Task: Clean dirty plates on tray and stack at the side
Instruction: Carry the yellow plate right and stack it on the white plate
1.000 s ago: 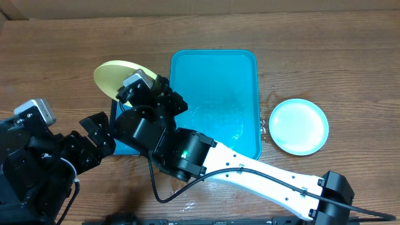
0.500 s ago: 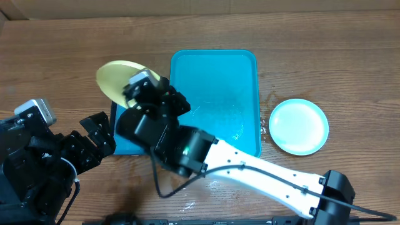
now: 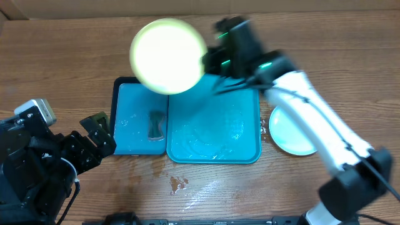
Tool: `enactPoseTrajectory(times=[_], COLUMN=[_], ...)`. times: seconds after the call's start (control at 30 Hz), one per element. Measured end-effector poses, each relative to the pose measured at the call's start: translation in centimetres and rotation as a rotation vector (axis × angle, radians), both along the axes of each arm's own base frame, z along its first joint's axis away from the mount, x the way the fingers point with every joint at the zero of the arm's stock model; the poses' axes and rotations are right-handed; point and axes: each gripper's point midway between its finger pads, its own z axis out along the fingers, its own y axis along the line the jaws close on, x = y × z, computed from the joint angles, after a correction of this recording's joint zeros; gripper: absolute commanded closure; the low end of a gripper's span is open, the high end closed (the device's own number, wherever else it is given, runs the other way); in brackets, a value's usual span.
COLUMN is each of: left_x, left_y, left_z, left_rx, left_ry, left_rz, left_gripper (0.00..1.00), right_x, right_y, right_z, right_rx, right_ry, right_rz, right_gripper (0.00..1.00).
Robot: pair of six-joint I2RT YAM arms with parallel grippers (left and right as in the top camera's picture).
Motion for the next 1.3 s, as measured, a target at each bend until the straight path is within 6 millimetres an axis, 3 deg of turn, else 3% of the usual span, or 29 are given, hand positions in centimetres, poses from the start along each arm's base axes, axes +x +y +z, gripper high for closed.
enactPoseTrajectory(times=[0.1,0.13,0.2,0.3,0.37,0.5,0.63,0.77,0.8,0.83,0.9,0.97,1.13,1.2,1.3], left_x=[0.0,0.0,0.0,0.0,0.0,0.0,0.0,0.0,0.0,0.0,0.0,0.0,0.0,0.0,0.0], left_y=[0.0,0.0,0.0,0.0,0.0,0.0,0.0,0.0,0.0,0.0,0.0,0.0,0.0,0.0,0.0], left_z=[0.0,0.0,0.0,0.0,0.0,0.0,0.0,0.0,0.0,0.0,0.0,0.0,0.0,0.0,0.0], left_rx=[0.0,0.0,0.0,0.0,0.0,0.0,0.0,0.0,0.0,0.0,0.0,0.0,0.0,0.0,0.0], left_ry=[0.0,0.0,0.0,0.0,0.0,0.0,0.0,0.0,0.0,0.0,0.0,0.0,0.0,0.0,0.0], left_rz=[0.0,0.0,0.0,0.0,0.0,0.0,0.0,0.0,0.0,0.0,0.0,0.0,0.0,0.0,0.0], left_gripper=[0.0,0.0,0.0,0.0,0.0,0.0,0.0,0.0,0.0,0.0,0.0,0.0,0.0,0.0,0.0], right_x=[0.2,-0.4,-1.7,-5.8,-7.3,-11.3,-14.4,-16.3,-16.5,-16.7,-17.3,-17.7,-18.4,-17.6,-15.8], right_y=[-7.9,-11.7,-16.6,-23.6,-26.5,-30.8,-31.5,-31.3,-31.3,-31.2,-30.9,-30.6,-29.8,-29.0,-25.3], right_z=[2.3,2.9,2.9,0.2,-1.8,-8.5,-13.6,-16.8,-17.2,-17.6,-17.8,-17.7,-16.2,-14.5,-9.2], right_rx=[0.028,0.025,0.006,-0.083,-0.142,-0.252,-0.26,-0.256,-0.252,-0.25,-0.244,-0.235,-0.237,-0.226,-0.163], right_ry=[0.048,0.08,0.145,0.354,0.438,0.646,0.79,0.859,0.864,0.874,0.899,0.923,0.928,0.85,0.586], right_rz=[-0.149,-0.233,-0.354,-0.551,-0.64,-0.761,-0.783,-0.789,-0.792,-0.792,-0.792,-0.787,-0.701,-0.633,-0.425], right_gripper=[0.96,0.96,0.96,0.96,0.96,0.96,0.96,0.95,0.91,0.76,0.61,0.55,0.53,0.52,0.44])
